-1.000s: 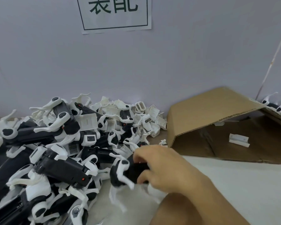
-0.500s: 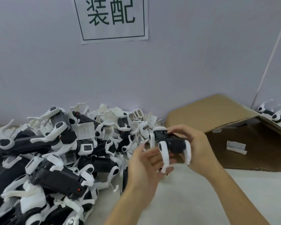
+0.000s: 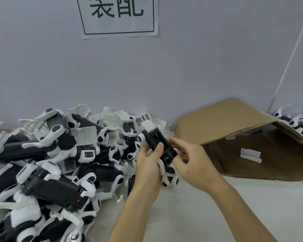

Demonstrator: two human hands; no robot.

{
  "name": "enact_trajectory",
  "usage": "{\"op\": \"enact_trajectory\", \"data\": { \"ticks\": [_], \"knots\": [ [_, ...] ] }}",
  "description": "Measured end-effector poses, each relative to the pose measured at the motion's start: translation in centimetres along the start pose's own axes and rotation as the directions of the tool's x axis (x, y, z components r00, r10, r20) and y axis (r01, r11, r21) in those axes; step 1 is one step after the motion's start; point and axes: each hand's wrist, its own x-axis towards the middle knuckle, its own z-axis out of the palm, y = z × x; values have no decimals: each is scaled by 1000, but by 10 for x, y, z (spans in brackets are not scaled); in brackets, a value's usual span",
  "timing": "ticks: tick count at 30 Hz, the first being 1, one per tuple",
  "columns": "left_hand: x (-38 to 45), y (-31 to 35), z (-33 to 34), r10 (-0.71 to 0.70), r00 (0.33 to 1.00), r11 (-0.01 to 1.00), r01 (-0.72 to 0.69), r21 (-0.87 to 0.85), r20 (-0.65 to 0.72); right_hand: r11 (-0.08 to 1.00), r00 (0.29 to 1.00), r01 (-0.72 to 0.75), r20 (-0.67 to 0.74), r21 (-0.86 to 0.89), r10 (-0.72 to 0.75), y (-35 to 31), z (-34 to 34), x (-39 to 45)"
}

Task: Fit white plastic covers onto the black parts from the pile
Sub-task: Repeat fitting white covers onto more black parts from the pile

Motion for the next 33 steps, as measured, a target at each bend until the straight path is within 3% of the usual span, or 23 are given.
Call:
{"op": "enact_trajectory", "data": {
  "ticks": [3,7,14,22,27,33],
  "knots": [
    [-1,-3,-1,60,998,998,-60,-11,-7,999,996,-5,91,-38,8,-4,12,-1],
    [0,-5,-2,105,994,994,-105,-22,-13,988,995,-95,-34,-119,92,2,28,-1],
    [2,-11,-6,189,982,977,-187,107,-16,971,988,-97,-143,-220,66,3,34,-5],
    [10,-14,-10,170,985,966,-170,193,15,975,985,-143,-124,-172,123,3,35,-5],
    [16,-14,-21,77,997,980,-79,180,16,946,986,-155,-108,-286,129,5,40,-7],
    [8,-17,-23,118,993,967,-114,229,-4,931,989,-135,-102,-340,106,2,46,-9]
  ]
}}
